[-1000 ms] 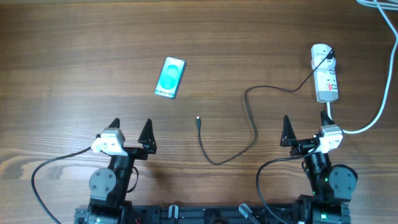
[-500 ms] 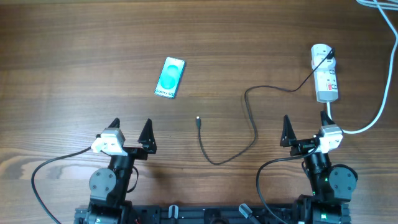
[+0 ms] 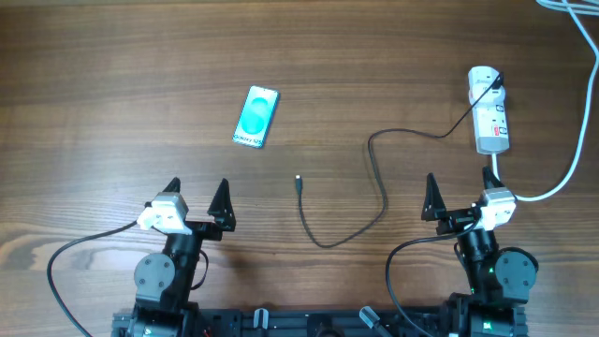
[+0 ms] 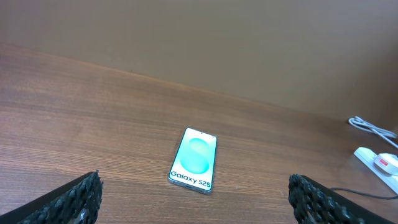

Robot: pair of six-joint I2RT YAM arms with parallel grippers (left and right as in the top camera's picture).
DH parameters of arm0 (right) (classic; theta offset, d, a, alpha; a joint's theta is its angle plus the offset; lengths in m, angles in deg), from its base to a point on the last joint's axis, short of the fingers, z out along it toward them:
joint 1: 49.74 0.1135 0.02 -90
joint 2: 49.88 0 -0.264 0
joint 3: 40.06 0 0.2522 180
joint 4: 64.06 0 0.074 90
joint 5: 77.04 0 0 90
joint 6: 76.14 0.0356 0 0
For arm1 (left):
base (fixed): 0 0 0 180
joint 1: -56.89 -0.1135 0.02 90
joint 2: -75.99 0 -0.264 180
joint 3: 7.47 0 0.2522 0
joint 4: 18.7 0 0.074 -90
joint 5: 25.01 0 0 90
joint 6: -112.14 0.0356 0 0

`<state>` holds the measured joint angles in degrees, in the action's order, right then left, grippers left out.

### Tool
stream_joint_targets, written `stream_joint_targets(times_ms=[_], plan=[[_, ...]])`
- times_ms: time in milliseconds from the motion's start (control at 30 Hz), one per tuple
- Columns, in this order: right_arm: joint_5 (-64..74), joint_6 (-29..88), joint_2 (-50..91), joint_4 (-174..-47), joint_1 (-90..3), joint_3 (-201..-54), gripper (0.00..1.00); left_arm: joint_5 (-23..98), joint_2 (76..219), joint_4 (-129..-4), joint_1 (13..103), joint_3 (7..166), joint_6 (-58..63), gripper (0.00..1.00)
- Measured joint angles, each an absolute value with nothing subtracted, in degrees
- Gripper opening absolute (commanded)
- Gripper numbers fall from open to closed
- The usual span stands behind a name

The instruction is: Plug charger to phone and switch on socket

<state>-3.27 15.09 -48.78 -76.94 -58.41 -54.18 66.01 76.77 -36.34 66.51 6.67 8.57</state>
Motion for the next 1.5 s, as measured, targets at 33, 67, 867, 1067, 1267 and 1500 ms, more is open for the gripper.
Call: stream_joint_targets(times_ms=[33, 67, 867, 1067, 1267, 1500], plan=[[-3.3, 15.1, -48.8, -76.9, -58.4, -54.2, 1.0, 66.0, 76.8, -36.3, 66.5, 6.7, 8.6, 1.0], [-3.3, 15.1, -48.8, -76.9, -58.4, -54.2, 1.0, 66.0, 76.8, -36.3, 66.5, 6.7, 8.6, 1.0], [-3.3, 15.1, -48.8, -76.9, -58.4, -54.2, 1.0, 66.0, 76.8, -36.3, 66.5, 6.7, 8.6, 1.0], [-3.3, 15.1, -48.8, -76.9, -58.4, -54.2, 1.0, 66.0, 76.8, -36.3, 66.5, 6.7, 8.6, 1.0], [-3.3, 15.1, -48.8, -76.9, -58.4, -54.2, 1.0, 66.4, 76.8, -36.2, 66.5, 6.7, 8.6, 1.0], [-3.3, 15.1, -48.8, -77.0, -58.4, -54.2, 1.0, 64.8, 76.8, -36.6, 66.5, 7.4, 6.7, 1.0]])
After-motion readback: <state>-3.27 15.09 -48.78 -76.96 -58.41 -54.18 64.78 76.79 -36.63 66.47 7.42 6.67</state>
